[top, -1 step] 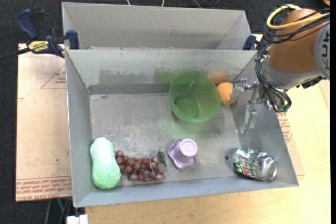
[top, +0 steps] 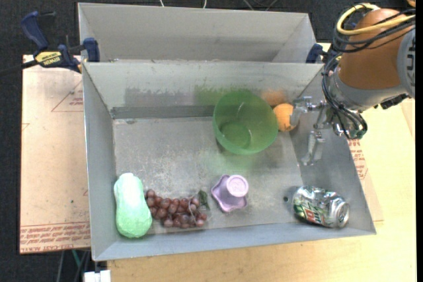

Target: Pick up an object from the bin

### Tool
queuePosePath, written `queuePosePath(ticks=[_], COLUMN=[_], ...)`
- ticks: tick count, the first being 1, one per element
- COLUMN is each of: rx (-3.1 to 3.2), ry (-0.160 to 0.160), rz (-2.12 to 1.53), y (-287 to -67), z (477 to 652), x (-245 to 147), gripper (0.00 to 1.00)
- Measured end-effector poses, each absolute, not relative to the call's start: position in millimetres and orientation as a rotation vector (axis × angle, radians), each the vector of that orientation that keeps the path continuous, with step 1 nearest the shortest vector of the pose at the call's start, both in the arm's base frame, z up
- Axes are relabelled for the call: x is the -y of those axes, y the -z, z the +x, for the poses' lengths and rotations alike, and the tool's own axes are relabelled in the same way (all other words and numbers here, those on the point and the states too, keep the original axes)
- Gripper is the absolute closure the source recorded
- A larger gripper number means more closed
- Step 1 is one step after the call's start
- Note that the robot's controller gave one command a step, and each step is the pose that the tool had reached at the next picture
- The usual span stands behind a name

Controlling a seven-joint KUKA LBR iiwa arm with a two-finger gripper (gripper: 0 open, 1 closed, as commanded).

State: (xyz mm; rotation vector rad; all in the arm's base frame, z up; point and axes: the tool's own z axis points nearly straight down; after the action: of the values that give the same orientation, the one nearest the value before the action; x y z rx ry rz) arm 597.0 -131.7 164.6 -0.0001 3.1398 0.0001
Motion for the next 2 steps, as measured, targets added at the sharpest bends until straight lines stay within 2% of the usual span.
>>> queuePosePath(ticks=[1,2], rx=[-3.084,-3.122], ry=[0.014,0.003], rz=[-0.224,-0.164], y=[-90.2,-141.7], z=[526.6,520.4], x=[144.3,141.3], gripper=[0.00,0.00])
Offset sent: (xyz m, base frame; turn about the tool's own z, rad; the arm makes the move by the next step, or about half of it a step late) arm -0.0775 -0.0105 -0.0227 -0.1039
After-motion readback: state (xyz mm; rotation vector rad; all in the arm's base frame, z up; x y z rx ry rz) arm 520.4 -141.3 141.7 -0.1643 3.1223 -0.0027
